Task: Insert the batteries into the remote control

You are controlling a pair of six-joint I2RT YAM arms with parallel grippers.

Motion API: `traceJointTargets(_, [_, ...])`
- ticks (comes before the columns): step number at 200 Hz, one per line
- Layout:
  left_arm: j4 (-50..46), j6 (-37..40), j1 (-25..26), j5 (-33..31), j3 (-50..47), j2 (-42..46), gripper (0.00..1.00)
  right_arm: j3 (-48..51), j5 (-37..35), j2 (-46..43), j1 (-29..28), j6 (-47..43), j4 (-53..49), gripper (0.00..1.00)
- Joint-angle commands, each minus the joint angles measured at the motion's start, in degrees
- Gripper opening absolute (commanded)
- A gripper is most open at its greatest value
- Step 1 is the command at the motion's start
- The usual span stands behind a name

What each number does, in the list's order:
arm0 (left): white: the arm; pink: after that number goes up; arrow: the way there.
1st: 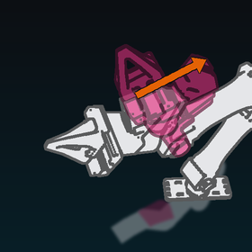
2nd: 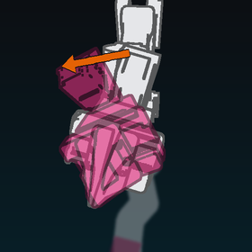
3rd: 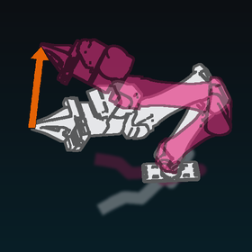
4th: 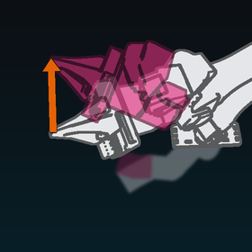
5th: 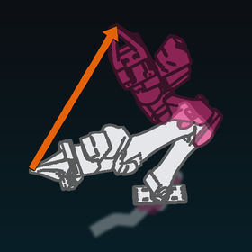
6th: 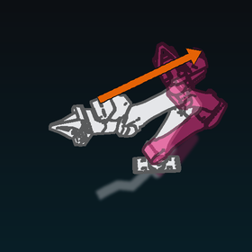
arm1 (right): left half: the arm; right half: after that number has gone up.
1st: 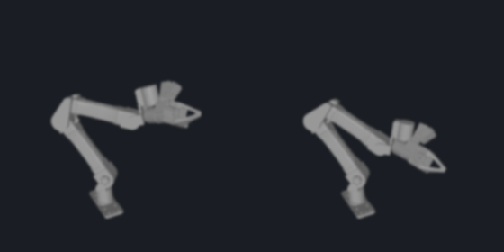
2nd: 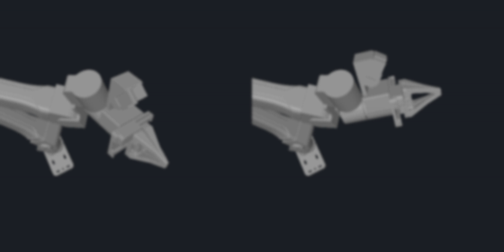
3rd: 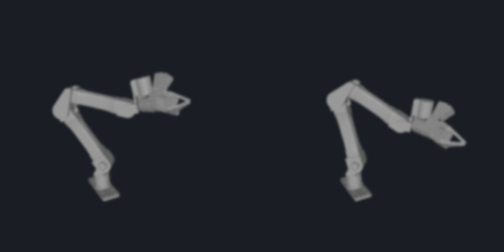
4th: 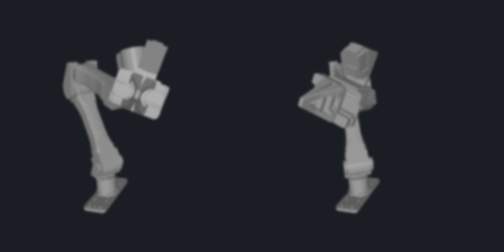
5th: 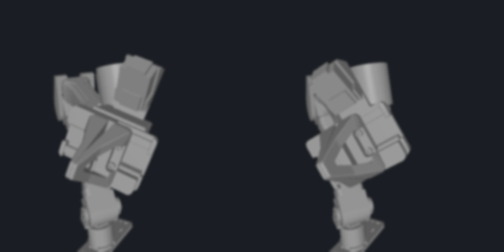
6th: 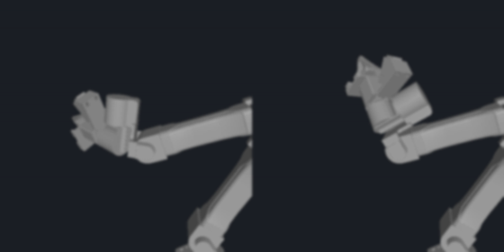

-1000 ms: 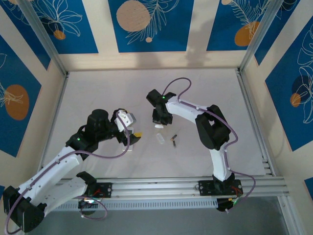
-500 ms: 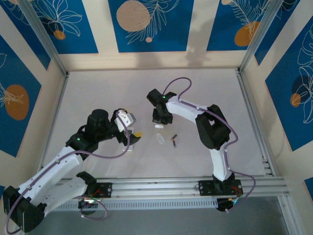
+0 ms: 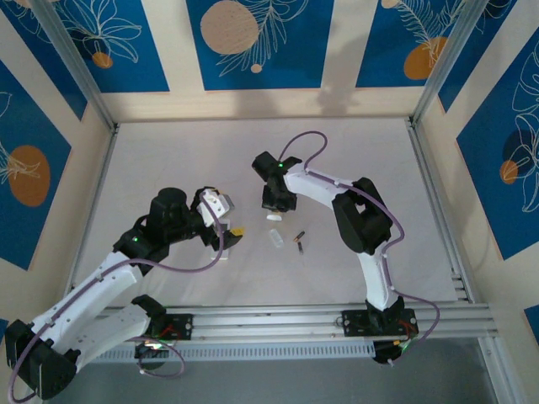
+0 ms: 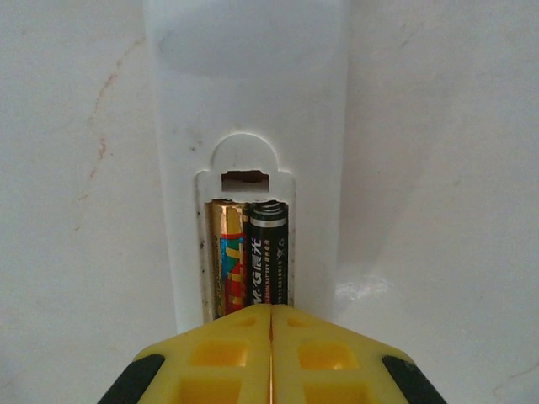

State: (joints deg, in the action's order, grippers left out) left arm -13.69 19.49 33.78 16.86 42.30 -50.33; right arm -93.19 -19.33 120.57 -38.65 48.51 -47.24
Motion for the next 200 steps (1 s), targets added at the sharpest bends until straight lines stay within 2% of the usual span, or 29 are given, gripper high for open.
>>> traceJointTargets(1, [1.13,0.35,0.1,0.19,-0.04,0.09,1.0,-1.73,-1.32,-2.13,0.31,-0.7,-0.8,0.09])
traceJointTargets(35, [1.21,0.31,0.15,0.36,-0.03,0.13,1.0,-2.7,-2.53,-3.37,0.78,-1.31,-0.58,0.1])
traceJointTargets(145, [1.14,0.37,0.1,0.36,-0.03,0.1,1.0,-4.75,0.1,4.32,1.11,-2.21,-0.48,0.1])
traceJointTargets(183, [1.09,0.39,0.11,0.12,-0.07,0.07,1.0,-5.15,-2.57,-1.05,0.58,-3.94,-2.34,0.11])
traceJointTargets(200, [1.04,0.53,0.09,0.02,-0.02,0.22,1.0,-0.46,-4.02,-6.84,-1.03,-6.05,0.29,0.17])
